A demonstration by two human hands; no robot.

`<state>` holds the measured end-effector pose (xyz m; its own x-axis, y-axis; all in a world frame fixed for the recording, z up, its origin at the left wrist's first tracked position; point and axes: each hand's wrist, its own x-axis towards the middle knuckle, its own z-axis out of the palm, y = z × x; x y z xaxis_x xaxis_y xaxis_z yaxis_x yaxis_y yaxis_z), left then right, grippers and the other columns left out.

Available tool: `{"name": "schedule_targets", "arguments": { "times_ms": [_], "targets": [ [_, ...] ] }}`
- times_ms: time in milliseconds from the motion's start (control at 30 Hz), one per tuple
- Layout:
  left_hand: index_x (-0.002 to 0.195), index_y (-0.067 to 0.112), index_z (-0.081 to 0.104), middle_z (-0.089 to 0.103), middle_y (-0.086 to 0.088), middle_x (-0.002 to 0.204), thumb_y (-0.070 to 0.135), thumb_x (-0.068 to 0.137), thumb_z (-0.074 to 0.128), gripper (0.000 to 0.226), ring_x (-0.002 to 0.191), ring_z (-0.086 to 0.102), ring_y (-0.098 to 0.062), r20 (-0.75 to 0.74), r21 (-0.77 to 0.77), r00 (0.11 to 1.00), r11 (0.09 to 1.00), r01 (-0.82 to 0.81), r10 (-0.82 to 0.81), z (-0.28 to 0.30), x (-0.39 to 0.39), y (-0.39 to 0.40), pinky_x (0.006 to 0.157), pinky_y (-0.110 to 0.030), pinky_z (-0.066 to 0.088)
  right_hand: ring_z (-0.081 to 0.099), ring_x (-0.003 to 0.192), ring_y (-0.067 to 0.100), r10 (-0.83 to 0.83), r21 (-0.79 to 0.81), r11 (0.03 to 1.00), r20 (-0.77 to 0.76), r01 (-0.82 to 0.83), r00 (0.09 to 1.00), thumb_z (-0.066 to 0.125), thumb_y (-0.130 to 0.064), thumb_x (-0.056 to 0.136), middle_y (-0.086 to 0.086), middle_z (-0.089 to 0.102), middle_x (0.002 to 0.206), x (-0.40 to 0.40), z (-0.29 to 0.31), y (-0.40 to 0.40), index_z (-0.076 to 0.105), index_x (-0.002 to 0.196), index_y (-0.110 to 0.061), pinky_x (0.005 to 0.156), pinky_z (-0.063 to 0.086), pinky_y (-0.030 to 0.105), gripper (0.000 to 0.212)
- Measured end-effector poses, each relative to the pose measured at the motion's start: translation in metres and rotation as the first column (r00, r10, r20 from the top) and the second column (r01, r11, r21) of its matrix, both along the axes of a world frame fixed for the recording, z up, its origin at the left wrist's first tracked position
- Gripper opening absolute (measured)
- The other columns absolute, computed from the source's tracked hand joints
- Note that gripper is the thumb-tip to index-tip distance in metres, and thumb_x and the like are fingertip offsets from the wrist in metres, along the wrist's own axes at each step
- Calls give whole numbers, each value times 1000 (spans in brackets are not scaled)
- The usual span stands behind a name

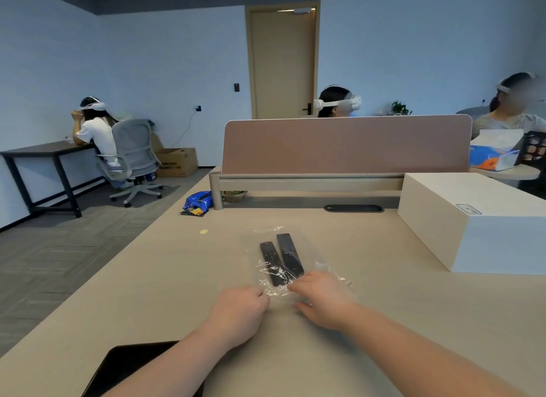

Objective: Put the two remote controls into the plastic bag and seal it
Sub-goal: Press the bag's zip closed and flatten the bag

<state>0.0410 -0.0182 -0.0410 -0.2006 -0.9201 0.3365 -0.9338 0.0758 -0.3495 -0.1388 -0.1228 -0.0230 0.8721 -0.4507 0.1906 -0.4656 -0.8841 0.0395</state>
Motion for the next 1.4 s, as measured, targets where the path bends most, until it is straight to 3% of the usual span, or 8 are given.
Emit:
{"name": "schedule_targets", "arguments": {
  "times_ms": [167, 333, 467, 567, 833, 1033, 1267, 1400],
  "targets": [
    [54, 22, 55, 54, 7, 48, 30, 41, 88, 36, 40, 55, -13, -20, -27, 1000, 1000, 7, -8, 5, -4, 2, 28, -17, 32, 56, 105, 30, 26, -27, 999, 23, -26, 999, 47, -28, 94, 11, 69, 102, 20, 4, 17, 67, 96, -7, 87, 44, 38, 29],
    [54, 22, 57, 55, 8, 50, 29, 44, 86, 31, 42, 57, -12, -69, -49, 998, 999, -17, 13, 6, -1, -3, 30, -16, 33, 57, 104, 31, 29, -72, 997, 13, -28, 1000, 49, -30, 93, 11, 69, 104, 26, 6, 23, 67, 104, -10, 89, 44, 40, 30],
    [56, 25, 61, 59, 11, 55, 30, 49, 84, 24, 50, 60, -10, -110, -69, 994, 997, -34, 27, 4, -1, -5, 34, -16, 38, 67, 72, 26, 53, -145, 988, 50, -46, 997, 67, -28, 77, 3, 72, 68, 27, 2, 23, 69, 67, -16, 66, 52, 32, 16],
    [56, 25, 63, 58, 10, 53, 29, 48, 84, 23, 50, 61, -10, -122, -80, 992, 996, -43, 33, 6, -2, -4, 34, -16, 37, 61, 46, 14, 25, -221, 975, 46, -14, 999, 81, -35, 56, -7, 61, 44, 32, -5, 18, 61, 45, -22, 47, 48, 19, 26],
    [52, 22, 60, 58, 8, 51, 24, 41, 86, 28, 49, 61, -11, -130, -111, 991, 993, -30, 15, 13, -4, 3, 32, -16, 35, 59, 46, 9, 42, -248, 969, 100, -17, 994, 83, -36, 52, -10, 61, 44, 38, -9, 18, 63, 46, -26, 50, 48, 18, 23],
    [54, 22, 61, 59, 7, 52, 20, 47, 83, 24, 51, 61, -13, -166, -147, 986, 989, -2, -22, 11, -1, 3, 34, -17, 37, 53, 44, 14, 53, -270, 963, 141, -13, 989, 80, -16, 43, -6, 54, 41, 40, -12, 22, 54, 44, -22, 50, 43, 19, 26],
    [54, 22, 59, 58, 7, 52, 26, 65, 49, 16, 51, 61, -11, -123, -148, 992, 989, 7, -26, 8, 5, 5, 34, -15, 34, 50, 48, 17, 133, -399, 914, 124, -74, 983, 72, -7, 48, -5, 51, 46, 36, -17, 19, 51, 50, -20, 61, 37, 26, 25],
    [54, 21, 58, 59, 8, 53, 26, 65, 48, 16, 51, 61, -10, -119, -129, 993, 992, -8, -8, 6, 6, 3, 34, -15, 36, 49, 46, 17, 102, -410, 910, 104, -51, 989, 74, -7, 43, -5, 49, 43, 26, -18, 13, 49, 48, -20, 58, 38, 26, 28]
  ]
}}
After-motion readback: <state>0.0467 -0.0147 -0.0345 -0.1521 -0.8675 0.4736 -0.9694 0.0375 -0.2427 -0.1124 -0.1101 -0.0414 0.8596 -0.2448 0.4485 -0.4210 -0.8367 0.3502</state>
